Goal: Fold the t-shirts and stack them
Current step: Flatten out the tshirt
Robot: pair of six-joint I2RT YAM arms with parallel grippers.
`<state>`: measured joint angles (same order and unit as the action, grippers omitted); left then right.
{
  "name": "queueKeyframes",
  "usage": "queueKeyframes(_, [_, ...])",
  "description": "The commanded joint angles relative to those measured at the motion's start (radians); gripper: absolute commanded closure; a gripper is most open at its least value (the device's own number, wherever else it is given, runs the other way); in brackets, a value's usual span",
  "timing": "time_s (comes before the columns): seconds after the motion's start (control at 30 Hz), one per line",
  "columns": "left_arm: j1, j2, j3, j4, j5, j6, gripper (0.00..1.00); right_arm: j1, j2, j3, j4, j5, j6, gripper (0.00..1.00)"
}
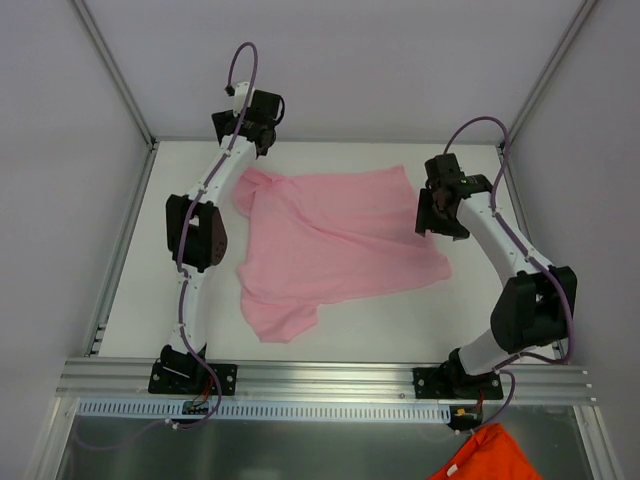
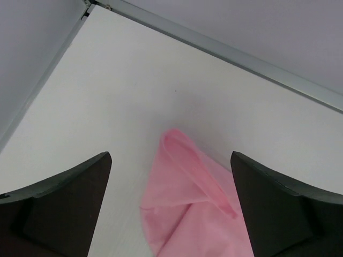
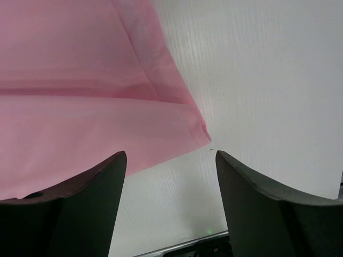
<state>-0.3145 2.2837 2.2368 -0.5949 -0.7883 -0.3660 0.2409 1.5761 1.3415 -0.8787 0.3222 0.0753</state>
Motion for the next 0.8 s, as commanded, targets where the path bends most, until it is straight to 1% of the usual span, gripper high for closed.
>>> queueKeyframes(0.0, [-0.001, 0.034, 0.067, 0.033, 0.024, -0.004, 0.01, 0.029, -0.088, 0.013, -0.029, -0.058, -0.025, 0.29])
queueKeyframes(0.13, [-0.008, 0.017, 0.089, 0.032, 0.133, -0.045, 0.01, 0.049, -0.119, -0.011, -0.028, -0.095, -0.029, 0.29])
queueKeyframes(0.2, [-0.023, -0.006, 0.081, 0.020, 0.182, -0.065, 0.01, 0.047, -0.107, -0.010, -0.025, -0.097, -0.031, 0.30])
queueKeyframes(0.3, [-0.067, -0.079, 0.040, -0.016, 0.240, -0.086, 0.01, 0.049, -0.053, 0.048, -0.034, -0.094, -0.042, 0.30])
queueKeyframes(0.37, [-0.115, -0.118, -0.044, -0.026, 0.299, -0.090, 0.01, 0.048, 0.005, 0.120, -0.052, -0.103, -0.051, 0.29])
queueKeyframes(0.4, [-0.133, -0.153, -0.074, -0.028, 0.310, -0.096, 0.01, 0.049, 0.025, 0.149, -0.063, -0.103, -0.051, 0.30])
queueKeyframes(0.43, [-0.150, -0.168, -0.135, -0.037, 0.311, -0.100, 0.01, 0.049, 0.057, 0.209, -0.075, -0.109, -0.051, 0.30])
queueKeyframes(0.5, [-0.185, -0.193, -0.189, -0.069, 0.349, -0.146, 0.01, 0.049, 0.071, 0.255, -0.100, -0.118, -0.048, 0.30])
queueKeyframes(0.53, [-0.192, -0.211, -0.239, -0.081, 0.368, -0.169, 0.02, 0.048, 0.071, 0.271, -0.101, -0.123, -0.046, 0.30])
queueKeyframes(0.57, [-0.199, -0.217, -0.267, -0.086, 0.388, -0.181, 0.03, 0.047, 0.068, 0.298, -0.108, -0.126, -0.045, 0.30])
queueKeyframes(0.63, [-0.213, -0.225, -0.337, -0.074, 0.377, -0.201, 0.13, 0.049, 0.067, 0.323, -0.120, -0.135, -0.043, 0.30])
queueKeyframes(0.7, [-0.213, -0.193, -0.339, -0.081, 0.380, -0.203, 0.21, 0.049, 0.061, 0.353, -0.141, -0.144, -0.046, 0.30])
queueKeyframes(0.77, [-0.206, -0.155, -0.286, -0.121, 0.380, -0.203, 0.23, 0.047, 0.042, 0.358, -0.154, -0.144, -0.052, 0.30])
